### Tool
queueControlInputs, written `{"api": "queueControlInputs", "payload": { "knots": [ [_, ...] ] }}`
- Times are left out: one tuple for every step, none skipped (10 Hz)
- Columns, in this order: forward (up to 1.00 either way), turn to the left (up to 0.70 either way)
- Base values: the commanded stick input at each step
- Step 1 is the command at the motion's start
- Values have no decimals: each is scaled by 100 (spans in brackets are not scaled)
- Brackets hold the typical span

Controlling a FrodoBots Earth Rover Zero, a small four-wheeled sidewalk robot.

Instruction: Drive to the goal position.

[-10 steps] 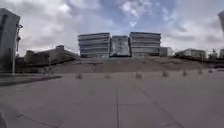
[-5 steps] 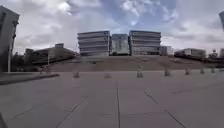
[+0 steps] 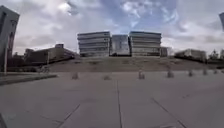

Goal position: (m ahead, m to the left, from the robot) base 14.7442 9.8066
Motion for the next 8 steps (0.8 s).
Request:
{"api": "queueControlInputs", "payload": {
  "knots": [
    [70, 35],
    [70, 35],
    [70, 35],
    [70, 35],
    [70, 35],
    [70, 35],
    [70, 35],
    [70, 19]
  ]
}}
